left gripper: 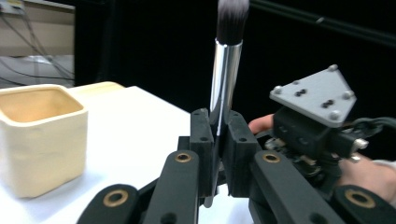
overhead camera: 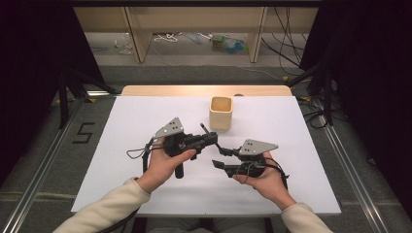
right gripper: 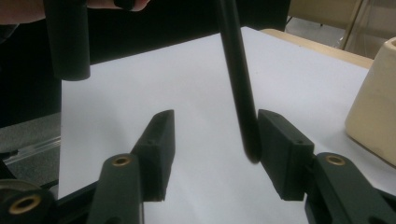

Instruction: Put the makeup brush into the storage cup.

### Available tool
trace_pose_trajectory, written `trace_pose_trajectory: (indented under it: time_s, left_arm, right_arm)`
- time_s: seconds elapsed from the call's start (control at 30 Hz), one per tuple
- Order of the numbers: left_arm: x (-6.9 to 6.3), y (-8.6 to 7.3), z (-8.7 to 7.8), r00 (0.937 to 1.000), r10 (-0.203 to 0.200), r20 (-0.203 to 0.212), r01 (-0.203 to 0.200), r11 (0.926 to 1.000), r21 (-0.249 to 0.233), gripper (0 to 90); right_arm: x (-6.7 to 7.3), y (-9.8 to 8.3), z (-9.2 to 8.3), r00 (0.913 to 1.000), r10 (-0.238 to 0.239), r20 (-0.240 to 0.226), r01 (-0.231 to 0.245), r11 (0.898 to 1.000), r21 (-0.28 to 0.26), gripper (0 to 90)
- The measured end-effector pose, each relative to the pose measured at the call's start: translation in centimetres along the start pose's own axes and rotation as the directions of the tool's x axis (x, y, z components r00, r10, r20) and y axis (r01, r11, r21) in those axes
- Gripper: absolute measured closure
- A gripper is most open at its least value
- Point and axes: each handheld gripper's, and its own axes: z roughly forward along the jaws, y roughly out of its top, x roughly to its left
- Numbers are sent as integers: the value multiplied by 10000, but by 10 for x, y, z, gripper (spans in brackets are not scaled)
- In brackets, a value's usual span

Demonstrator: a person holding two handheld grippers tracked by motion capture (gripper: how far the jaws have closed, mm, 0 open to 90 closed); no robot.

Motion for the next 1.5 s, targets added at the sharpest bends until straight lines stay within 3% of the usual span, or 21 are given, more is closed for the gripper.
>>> trace_pose_trajectory:
  time_s: [0.1, 0.13, 0.17, 0.2, 0.33, 0.57, 0.73, 0.8, 0.93, 1.0, 1.1, 1.23, 1.33, 1.5]
  left_arm:
    - [0, 0, -1, 9993, 220, -286, -216, 9997, 135, 835]
    - [-1, 1, -2, 9967, 578, -569, -562, 9980, 288, 836]
    - [-1, 1, -2, 9967, 578, -569, -562, 9980, 288, 836]
    - [-3, 1, -2, 9937, 779, -805, -746, 9962, 441, 835]
    - [-4, 3, -3, 9856, 1307, -1072, -1253, 9905, 562, 835]
    - [-3, 4, -5, 9724, 1668, -1634, -1595, 9856, 570, 835]
    - [-1, 4, -6, 9697, 1718, -1735, -1645, 9848, 553, 835]
    - [-1, 4, -6, 9690, 1696, -1794, -1615, 9851, 586, 836]
    - [-2, 3, -5, 9664, 1787, -1850, -1684, 9832, 698, 835]
    - [-3, 2, -4, 9613, 1951, -1944, -1810, 9795, 883, 835]
    - [-5, 0, -1, 9610, 2024, -1883, -1821, 9760, 1193, 835]
    - [-9, -3, 3, 9614, 2122, -1752, -1865, 9706, 1522, 835]
    - [-12, -7, 7, 9621, 2246, -1543, -1970, 9645, 1757, 835]
    - [-15, -8, 8, 9643, 2215, -1450, -1946, 9643, 1795, 835]
  right_arm:
    - [0, 0, 0, 10000, -4, 89, 4, 10000, 89, 441]
    - [0, 0, 0, 9999, -8, 147, 7, 10000, 70, 433]
    - [0, 0, 0, 9999, -8, 147, 7, 10000, 70, 433]
    - [0, -1, 1, 9999, -19, 146, 18, 10000, 94, 416]
    - [1, -2, 3, 9999, -65, 155, 62, 9998, 190, 392]
    - [2, -5, 3, 9996, -10, 281, 0, 9994, 345, 379]
    - [2, -6, 1, 9998, -46, 213, 34, 9984, 557, 376]
    - [2, -6, -1, 9992, -32, 388, 6, 9978, 664, 367]
    - [2, -4, -2, 9992, -23, 402, 7, 9992, 392, 363]
    - [2, -4, -1, 9988, -73, 475, 60, 9996, 283, 360]
    - [3, -2, 0, 9975, -190, 687, 161, 9990, 427, 359]
    - [5, -1, 4, 9977, -209, 642, 191, 9994, 272, 368]
    - [8, 1, 10, 9959, -520, 735, 505, 9985, 230, 414]
    - [8, 2, 15, 9924, -716, 1002, 699, 9974, 202, 494]
